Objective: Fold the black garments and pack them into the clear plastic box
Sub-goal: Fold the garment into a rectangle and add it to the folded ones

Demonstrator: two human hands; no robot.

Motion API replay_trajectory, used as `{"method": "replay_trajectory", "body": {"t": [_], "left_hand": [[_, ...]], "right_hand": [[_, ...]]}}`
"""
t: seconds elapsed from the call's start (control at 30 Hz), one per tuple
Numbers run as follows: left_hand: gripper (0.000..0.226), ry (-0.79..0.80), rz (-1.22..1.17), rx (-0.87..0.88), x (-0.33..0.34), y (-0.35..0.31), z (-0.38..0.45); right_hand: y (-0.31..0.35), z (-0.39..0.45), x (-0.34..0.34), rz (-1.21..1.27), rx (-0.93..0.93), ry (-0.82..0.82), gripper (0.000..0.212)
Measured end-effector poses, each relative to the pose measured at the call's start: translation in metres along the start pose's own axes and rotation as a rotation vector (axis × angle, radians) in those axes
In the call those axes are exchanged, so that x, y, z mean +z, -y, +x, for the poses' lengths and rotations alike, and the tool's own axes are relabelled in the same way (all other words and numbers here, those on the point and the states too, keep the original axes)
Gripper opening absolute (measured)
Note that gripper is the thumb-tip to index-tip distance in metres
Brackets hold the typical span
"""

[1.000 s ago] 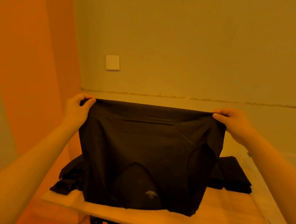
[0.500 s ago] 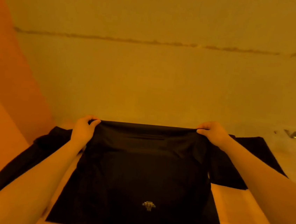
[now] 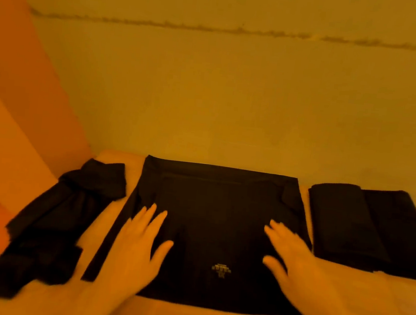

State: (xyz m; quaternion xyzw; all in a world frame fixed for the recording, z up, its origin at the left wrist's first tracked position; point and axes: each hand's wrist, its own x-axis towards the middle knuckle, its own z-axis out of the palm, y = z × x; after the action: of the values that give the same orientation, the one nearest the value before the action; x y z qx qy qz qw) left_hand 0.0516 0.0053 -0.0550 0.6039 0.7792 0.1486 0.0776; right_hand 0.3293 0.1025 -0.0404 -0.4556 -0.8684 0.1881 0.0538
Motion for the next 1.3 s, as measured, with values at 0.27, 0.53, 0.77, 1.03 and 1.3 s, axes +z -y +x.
{"method": "replay_trajectory", "body": {"t": [0.27,0.53,0.77,1.03,1.3], "left_hand": [[0.112,0.082,0.183,-0.089,0.028,0.021,-0.056],[0.105,0.05,0.231,-0.026,0.02,0.009,-0.094],[0.062,0.23,0.335,0.112,0.024,0.011,-0.136],[0.066,0.059,0.453,0.337,0.023,0.039,-0.15],[0.071,-0.112,0.448,0.461,0.02,0.051,-0.154]], "right_hand": [[-0.014,-0.055,0.026,-0.207,0.032,0.147,0.116],[0.003,-0.097,0.03,-0.19,-0.005,0.123,0.114],[0.018,-0.129,0.049,-0.243,-0.103,0.164,0.108],[0.004,-0.153,0.059,-0.369,-0.018,0.1,0.075],[0.002,-0.169,0.068,-0.3,-0.06,-0.084,0.08]]}}
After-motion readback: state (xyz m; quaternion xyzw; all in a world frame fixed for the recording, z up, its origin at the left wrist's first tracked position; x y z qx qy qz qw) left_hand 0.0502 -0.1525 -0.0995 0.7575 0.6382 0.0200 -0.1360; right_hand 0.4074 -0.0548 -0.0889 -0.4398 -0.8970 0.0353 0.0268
